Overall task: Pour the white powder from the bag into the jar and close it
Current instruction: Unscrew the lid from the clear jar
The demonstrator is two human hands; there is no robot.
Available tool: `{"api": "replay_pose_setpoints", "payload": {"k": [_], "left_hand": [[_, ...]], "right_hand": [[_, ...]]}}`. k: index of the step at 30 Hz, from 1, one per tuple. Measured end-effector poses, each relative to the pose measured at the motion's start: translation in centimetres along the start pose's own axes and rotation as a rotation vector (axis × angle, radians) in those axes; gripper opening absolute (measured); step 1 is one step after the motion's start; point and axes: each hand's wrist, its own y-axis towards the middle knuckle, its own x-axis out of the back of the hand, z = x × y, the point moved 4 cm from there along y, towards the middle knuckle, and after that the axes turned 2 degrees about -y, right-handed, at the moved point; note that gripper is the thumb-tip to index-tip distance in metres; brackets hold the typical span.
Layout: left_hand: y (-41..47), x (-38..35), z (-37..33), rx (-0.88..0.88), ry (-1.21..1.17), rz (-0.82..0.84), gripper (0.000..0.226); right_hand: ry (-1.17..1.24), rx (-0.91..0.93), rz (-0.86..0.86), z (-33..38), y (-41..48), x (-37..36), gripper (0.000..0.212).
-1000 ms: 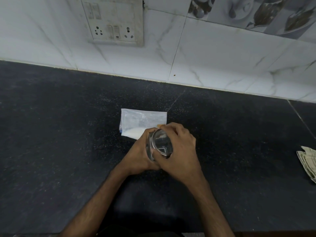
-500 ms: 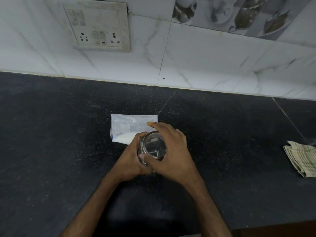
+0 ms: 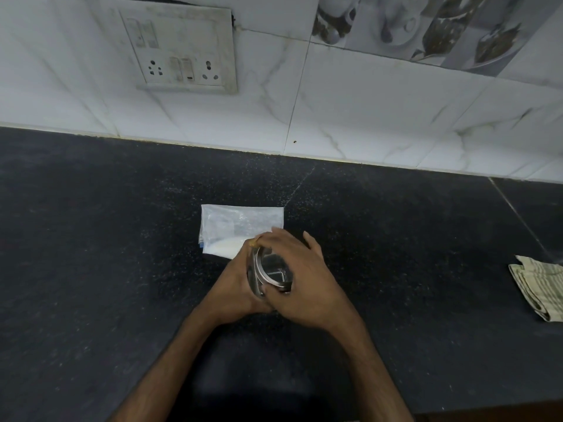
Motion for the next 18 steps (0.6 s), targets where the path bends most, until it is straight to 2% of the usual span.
{"api": "replay_pose_setpoints", "payload": {"k": [2, 5, 7, 9, 13, 16, 18], "left_hand": [[0.0, -0.1, -0.4, 0.006, -0.028, 0.004, 0.101], [-0.1, -0.1, -1.0, 0.009, -0.021, -0.004, 0.097], [-0.1, -0.1, -1.1, 0.018, -0.031, -0.003, 0.099], [-0.1, 0.0, -1.1, 0.021, -0.042, -0.001, 0.1], [-0.2, -0.1, -1.2, 0.031, -0.038, 0.002, 0.098], [-0.2, 0.0, -1.0, 0.03, -0.036, -0.003, 0.101], [-0.2, 0.0, -0.8, 0.033, -0.031, -0.006, 0.101]], "right_hand": [[0.0, -0.016, -0.05, -0.1, 0.0, 0.5, 0.07], [-0.05, -0.055, -0.134, 0.0, -0.1, 1.0, 0.063], [-0.039, -0.046, -0.059, 0.0, -0.1, 0.9, 0.057], [-0.023, -0.036, 0.028, 0.0, 0.0, 1.2, 0.064], [-0.07, -0.073, -0.094, 0.3, 0.3, 2.1, 0.074], [-0.114, -0.05, -0.014, 0.7, 0.3, 1.6, 0.064], [-0.112, -0.032, 0.071, 0.7, 0.4, 1.6, 0.067]]}}
